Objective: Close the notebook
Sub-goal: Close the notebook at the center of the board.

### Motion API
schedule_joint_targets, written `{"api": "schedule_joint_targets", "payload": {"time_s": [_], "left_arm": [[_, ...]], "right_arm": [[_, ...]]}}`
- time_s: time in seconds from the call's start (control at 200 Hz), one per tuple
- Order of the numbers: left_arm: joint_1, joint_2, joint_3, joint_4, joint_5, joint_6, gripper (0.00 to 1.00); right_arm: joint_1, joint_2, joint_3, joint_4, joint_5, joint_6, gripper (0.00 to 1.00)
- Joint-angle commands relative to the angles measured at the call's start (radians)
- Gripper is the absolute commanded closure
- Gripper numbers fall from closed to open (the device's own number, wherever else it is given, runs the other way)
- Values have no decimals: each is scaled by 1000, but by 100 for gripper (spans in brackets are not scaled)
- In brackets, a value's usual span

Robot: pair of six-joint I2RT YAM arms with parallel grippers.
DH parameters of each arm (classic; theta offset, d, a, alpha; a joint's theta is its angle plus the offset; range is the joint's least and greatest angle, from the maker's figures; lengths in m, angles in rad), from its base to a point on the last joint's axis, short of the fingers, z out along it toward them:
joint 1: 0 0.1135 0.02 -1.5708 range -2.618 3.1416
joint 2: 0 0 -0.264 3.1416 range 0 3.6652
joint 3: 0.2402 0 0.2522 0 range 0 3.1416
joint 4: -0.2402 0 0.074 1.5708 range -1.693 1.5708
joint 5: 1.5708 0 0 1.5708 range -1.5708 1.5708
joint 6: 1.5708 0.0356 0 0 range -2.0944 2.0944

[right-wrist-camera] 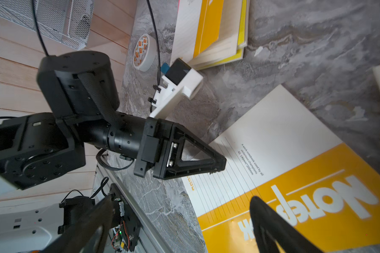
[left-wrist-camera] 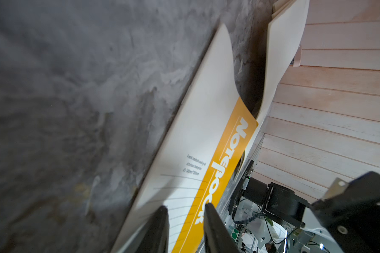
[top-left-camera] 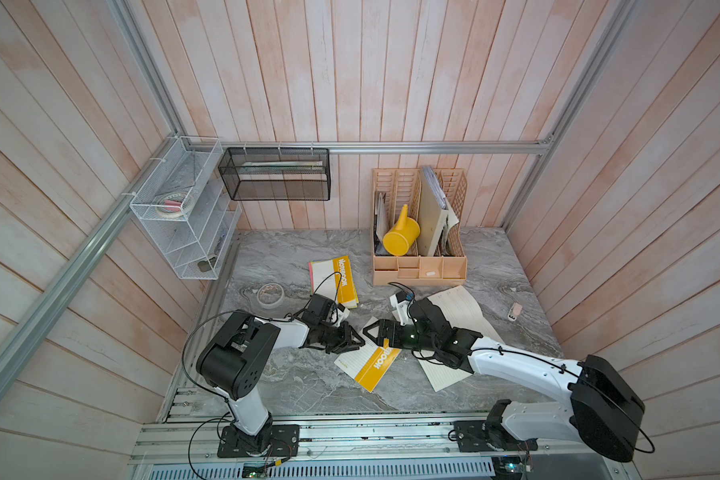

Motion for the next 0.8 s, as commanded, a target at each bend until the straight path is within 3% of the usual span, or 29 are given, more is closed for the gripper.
{"api": "schedule_joint_targets", "payload": {"time_s": [0.0, 0.33, 0.44, 0.795], "left_arm": [[-6, -3, 13, -62, -64, 28, 69], [-4, -44, 58, -113, -73, 29, 69], [6, -76, 79, -154, -80, 46, 64], [90, -50, 145, -311, -107, 192, 61]], "right_arm": [[11, 51, -77, 166, -58, 78, 2], [23, 168, -104, 183, -85, 83, 2], [24, 188, -103, 138, -80, 78, 2], [23, 189, -129, 140, -84, 83, 2]]}}
